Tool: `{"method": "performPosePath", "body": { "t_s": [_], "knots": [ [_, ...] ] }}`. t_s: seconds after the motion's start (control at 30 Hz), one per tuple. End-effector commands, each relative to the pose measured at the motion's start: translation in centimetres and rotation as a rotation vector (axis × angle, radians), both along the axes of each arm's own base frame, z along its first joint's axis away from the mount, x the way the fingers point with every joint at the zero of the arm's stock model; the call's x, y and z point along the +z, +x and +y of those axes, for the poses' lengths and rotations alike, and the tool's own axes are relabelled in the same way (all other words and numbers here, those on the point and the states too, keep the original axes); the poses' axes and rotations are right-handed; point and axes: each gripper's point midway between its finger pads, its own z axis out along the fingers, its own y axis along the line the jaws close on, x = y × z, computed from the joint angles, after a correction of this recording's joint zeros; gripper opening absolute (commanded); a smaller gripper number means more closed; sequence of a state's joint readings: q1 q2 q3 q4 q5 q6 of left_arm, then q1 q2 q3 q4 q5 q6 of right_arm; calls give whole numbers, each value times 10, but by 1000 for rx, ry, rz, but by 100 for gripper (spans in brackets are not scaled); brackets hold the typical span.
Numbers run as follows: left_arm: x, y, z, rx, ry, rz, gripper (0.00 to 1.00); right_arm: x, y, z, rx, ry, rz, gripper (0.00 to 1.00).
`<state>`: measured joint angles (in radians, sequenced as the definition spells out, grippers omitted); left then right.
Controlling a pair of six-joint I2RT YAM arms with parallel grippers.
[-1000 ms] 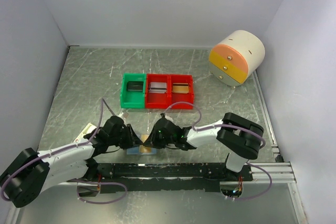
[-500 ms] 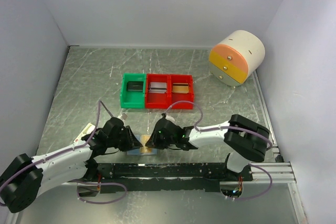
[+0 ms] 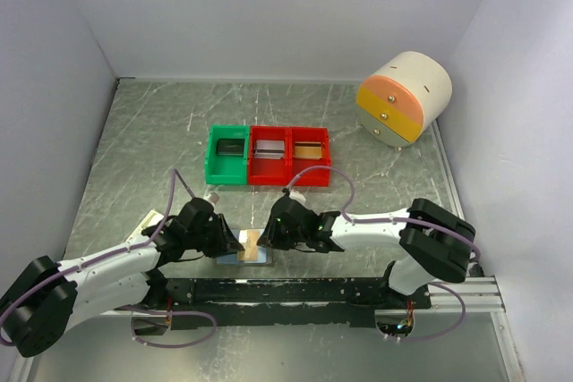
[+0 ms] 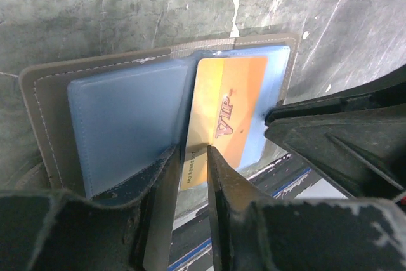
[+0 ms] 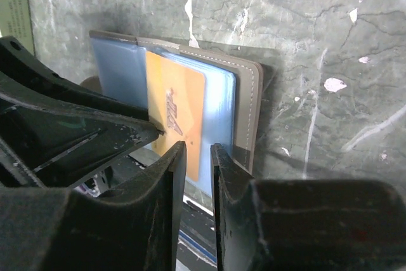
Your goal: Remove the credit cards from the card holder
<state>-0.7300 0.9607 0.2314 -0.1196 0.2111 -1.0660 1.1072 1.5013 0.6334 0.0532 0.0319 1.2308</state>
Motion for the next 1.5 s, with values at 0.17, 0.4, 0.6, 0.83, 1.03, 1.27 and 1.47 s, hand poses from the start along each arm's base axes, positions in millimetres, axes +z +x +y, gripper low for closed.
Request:
{"method": "performPosePath", "body": {
  "t_s": [0.17, 0.4, 0.6, 0.83, 1.03, 1.27, 1.47],
  "knots": [
    [4, -2, -5, -32, -15, -2, 36, -43, -7, -6, -3, -104, 82, 22],
    [6, -2, -10, -28, -56, 2, 34, -62, -17, -22, -41, -112, 128, 22],
    [10, 1, -8, -14, -39, -8, 34, -64, -17, -27, -48, -131, 131, 22],
    [17, 6, -5, 30, -42, -27, 37, -65, -18, -29, -52, -135, 133, 22],
    [24, 8, -10, 34, -73, -31, 32, -65, -18, -31, -57, -132, 132, 22],
    [23, 8, -5, 53, -59, -29, 29, -64, -18, -30, -51, -133, 131, 22],
    [23, 9, -1, 70, -36, -29, 19, -63, -18, -29, -48, -133, 129, 22]
  ]
}}
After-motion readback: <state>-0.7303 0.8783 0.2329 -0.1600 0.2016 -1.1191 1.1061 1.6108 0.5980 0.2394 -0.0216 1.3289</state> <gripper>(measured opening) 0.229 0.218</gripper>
